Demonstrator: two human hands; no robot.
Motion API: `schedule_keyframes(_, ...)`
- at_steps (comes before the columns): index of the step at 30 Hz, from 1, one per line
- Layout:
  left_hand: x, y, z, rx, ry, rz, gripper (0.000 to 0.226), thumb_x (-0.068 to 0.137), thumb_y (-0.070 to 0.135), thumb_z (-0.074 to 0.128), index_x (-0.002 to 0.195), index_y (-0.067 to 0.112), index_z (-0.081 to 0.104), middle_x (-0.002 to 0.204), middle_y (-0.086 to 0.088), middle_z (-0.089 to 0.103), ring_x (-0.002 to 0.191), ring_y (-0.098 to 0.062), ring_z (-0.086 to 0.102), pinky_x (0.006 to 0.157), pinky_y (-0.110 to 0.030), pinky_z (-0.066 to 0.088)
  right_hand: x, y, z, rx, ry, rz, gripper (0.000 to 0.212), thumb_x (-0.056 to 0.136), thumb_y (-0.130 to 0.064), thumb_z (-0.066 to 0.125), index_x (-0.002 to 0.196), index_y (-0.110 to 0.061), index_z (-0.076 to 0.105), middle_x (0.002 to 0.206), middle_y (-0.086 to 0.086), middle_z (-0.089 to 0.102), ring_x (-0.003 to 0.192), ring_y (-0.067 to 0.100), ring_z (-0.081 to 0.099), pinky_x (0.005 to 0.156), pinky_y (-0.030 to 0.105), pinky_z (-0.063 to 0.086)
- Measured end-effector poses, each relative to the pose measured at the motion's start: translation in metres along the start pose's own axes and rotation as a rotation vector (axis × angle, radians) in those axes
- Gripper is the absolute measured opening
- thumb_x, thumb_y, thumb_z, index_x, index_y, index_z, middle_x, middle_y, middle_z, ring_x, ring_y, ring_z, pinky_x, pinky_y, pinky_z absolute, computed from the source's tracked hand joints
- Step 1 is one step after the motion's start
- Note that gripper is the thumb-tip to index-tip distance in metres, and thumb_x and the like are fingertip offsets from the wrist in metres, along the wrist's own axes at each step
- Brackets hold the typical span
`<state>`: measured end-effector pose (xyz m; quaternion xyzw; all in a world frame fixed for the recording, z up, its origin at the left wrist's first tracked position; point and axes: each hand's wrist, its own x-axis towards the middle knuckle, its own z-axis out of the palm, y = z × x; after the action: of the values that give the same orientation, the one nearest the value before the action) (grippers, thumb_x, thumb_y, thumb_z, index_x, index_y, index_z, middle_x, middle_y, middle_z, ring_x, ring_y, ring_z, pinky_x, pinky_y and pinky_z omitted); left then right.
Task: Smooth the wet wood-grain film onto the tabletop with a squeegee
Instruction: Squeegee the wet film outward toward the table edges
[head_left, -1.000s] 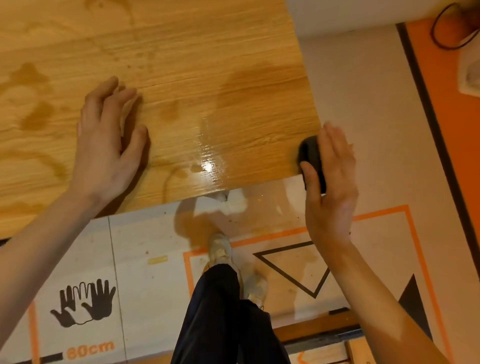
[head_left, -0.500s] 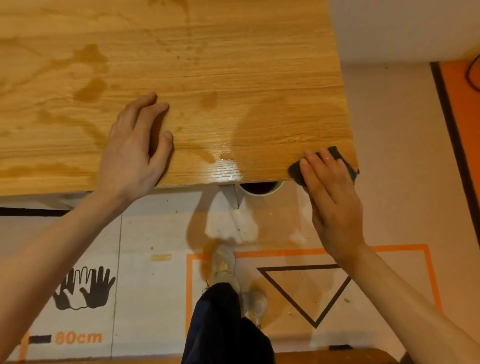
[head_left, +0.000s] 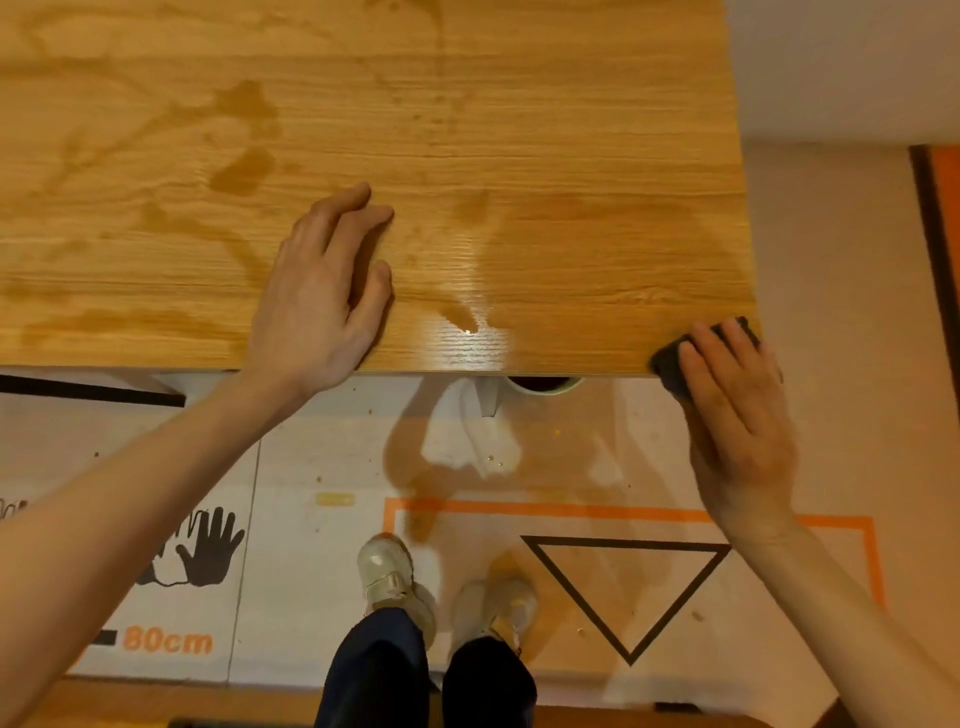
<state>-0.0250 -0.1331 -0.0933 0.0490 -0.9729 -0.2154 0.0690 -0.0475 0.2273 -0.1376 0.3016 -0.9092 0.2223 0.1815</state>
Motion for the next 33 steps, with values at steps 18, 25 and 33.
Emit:
schedule_keyframes(18,-0.001,0.0,0.0,-0.052,-0.008,0.022,0.044,0.105,0.022,0.044,0.144,0.002,0.049,0.155,-0.018,0.04,0.145,-0.034,0.037,0.117,-0.042,0.03,0.015,-0.056,0.017,0.041,-0.082,0.089,0.041,0.099,-0.009,0.052,0.138,-0.001,0.043,0.146,0.014,0.041,0.143,0.03,0.032,0.12,0.047,0.02)
schedule_keyframes(25,0.002,-0.005,-0.01,-0.414,0.134,-0.014,0.034,0.104,0.004,0.044,0.137,-0.001,0.054,0.145,-0.014,0.048,0.134,0.008,0.039,0.112,-0.013,0.032,0.057,-0.189,0.085,0.098,-0.044,-0.007,0.061,0.085,0.008,0.064,0.14,-0.009,0.045,0.148,0.007,0.041,0.141,0.026,0.035,0.121,0.041,0.021)
schedule_keyframes(33,0.0,-0.082,-0.038,-0.102,0.049,-0.026,0.041,0.104,0.021,0.048,0.143,0.008,0.049,0.154,-0.014,0.041,0.144,-0.026,0.037,0.117,-0.029,0.026,0.034,-0.096,0.02,0.111,-0.193,0.144,0.043,0.098,-0.011,0.051,0.139,-0.005,0.045,0.148,0.012,0.042,0.144,0.026,0.032,0.116,0.055,0.027)
